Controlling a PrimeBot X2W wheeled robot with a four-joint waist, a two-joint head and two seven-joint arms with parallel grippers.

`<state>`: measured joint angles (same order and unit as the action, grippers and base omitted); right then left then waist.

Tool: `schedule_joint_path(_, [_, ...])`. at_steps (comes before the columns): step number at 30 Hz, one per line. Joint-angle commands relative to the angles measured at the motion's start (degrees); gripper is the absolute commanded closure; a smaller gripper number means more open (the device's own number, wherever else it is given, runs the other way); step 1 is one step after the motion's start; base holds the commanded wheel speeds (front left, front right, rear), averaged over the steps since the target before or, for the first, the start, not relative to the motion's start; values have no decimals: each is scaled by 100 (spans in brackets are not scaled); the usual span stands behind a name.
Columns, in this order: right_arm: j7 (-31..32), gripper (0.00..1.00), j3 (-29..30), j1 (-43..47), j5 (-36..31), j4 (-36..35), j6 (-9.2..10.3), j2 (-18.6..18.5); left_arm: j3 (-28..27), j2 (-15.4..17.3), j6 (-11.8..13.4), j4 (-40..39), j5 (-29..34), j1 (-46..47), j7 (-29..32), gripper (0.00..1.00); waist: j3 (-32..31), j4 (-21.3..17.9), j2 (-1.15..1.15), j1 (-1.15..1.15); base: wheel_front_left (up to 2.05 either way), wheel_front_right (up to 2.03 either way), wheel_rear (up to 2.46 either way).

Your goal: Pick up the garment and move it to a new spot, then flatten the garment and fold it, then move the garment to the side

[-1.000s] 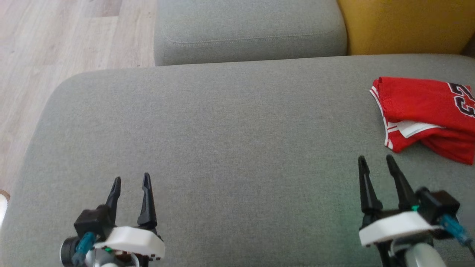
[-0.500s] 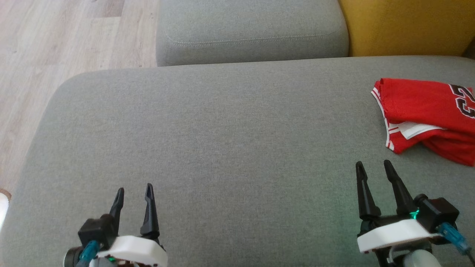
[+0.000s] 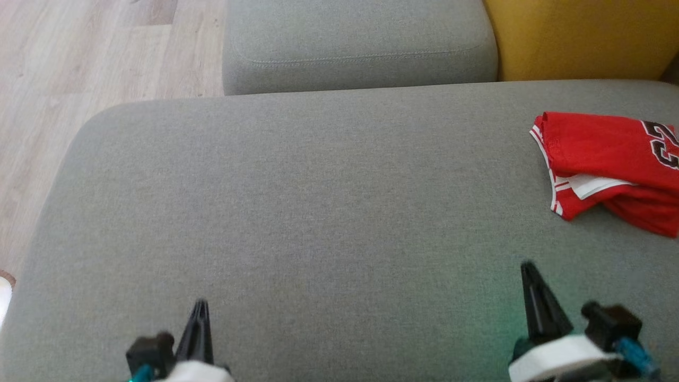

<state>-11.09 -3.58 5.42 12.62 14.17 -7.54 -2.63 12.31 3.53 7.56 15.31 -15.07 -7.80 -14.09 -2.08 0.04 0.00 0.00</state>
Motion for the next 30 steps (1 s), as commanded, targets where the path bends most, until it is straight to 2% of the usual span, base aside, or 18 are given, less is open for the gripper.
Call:
schedule_joint_path(1, [9,100,2,-74,89,-122,0,-3,-18,1,-16,-115,-82,79,14,100,2,0,0,0,0,0,0])
schedule_joint_path(30, [310,100,111,-318,1974,-99,1,-98,-392,23,-353,-103,-1851,382,440,100,53,-1,0,0,0,0,0])
